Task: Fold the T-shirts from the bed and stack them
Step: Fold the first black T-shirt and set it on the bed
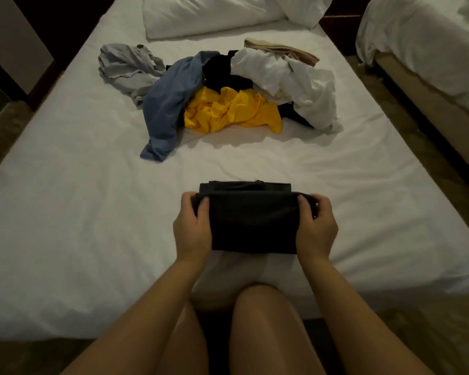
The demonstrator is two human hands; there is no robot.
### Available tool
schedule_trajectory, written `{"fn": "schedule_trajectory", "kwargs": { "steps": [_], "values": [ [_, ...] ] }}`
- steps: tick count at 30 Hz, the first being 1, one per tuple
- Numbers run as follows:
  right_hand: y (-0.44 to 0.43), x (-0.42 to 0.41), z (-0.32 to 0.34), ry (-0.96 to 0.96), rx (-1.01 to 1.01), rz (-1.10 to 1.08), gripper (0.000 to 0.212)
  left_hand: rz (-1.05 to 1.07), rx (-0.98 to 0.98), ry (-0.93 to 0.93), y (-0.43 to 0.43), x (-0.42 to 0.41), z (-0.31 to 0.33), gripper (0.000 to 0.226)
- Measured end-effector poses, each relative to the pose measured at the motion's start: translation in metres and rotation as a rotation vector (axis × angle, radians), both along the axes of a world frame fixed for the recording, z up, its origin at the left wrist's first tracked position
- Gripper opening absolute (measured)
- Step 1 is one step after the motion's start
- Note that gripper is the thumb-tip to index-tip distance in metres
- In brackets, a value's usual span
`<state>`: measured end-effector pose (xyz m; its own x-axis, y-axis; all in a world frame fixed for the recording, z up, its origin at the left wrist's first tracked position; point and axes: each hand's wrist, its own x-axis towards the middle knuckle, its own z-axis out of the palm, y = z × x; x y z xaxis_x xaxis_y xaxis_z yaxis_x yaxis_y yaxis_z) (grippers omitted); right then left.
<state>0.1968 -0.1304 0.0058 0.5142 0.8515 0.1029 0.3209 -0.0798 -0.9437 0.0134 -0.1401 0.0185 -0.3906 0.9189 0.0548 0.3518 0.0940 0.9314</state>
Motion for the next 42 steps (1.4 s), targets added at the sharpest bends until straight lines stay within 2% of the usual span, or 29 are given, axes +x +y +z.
{"fn": "schedule_trajectory", "kwargs": {
  "steps": [4,8,12,15,19,21,23,26,29,34,38,40,42],
  "values": [
    [0.058,0.003,-0.024,-0.164,-0.141,0.067,0.019,0.023,-0.053,0.190,0.059,-0.007,-0.032,0.021],
    [0.098,0.007,-0.050,-0.257,-0.326,0.134,0.025,0.001,-0.132,0.240,0.099,-0.015,-0.060,0.026],
    [0.113,0.008,-0.061,-0.328,-0.423,0.134,0.029,0.023,-0.194,0.273,0.117,-0.019,-0.074,0.028],
    [0.112,0.007,-0.059,-0.229,-0.447,0.103,0.030,0.048,-0.219,0.251,0.117,-0.016,-0.071,0.030],
    [0.097,0.016,-0.045,0.079,-0.456,0.069,0.038,0.081,-0.260,0.106,0.100,-0.021,-0.061,0.033],
    [0.076,0.017,-0.045,0.124,-0.462,0.092,0.053,0.129,-0.283,0.049,0.075,-0.025,-0.060,0.042],
    [0.057,0.013,-0.044,0.092,-0.489,0.124,0.063,0.116,-0.367,0.028,0.052,-0.020,-0.057,0.049],
    [0.057,0.006,-0.041,0.039,-0.565,0.209,0.060,-0.039,-0.455,-0.037,0.051,-0.015,-0.052,0.058],
    [0.062,0.010,-0.040,0.167,-0.576,0.224,0.057,-0.201,-0.413,-0.116,0.061,-0.021,-0.039,0.065],
    [0.040,0.047,-0.024,0.218,-0.365,0.160,0.059,-0.479,-0.258,0.029,0.060,0.010,-0.022,0.033],
    [0.012,0.122,-0.019,0.183,-0.274,0.056,0.044,-0.590,-0.333,-0.010,0.057,0.087,-0.022,0.030],
    [0.001,0.166,-0.018,0.159,-0.293,0.002,0.034,-0.712,-0.391,-0.005,0.051,0.129,-0.024,0.040],
    [-0.007,0.207,-0.017,0.145,-0.306,-0.040,0.031,-0.825,-0.429,0.047,0.047,0.168,-0.025,0.066]
  ]
}}
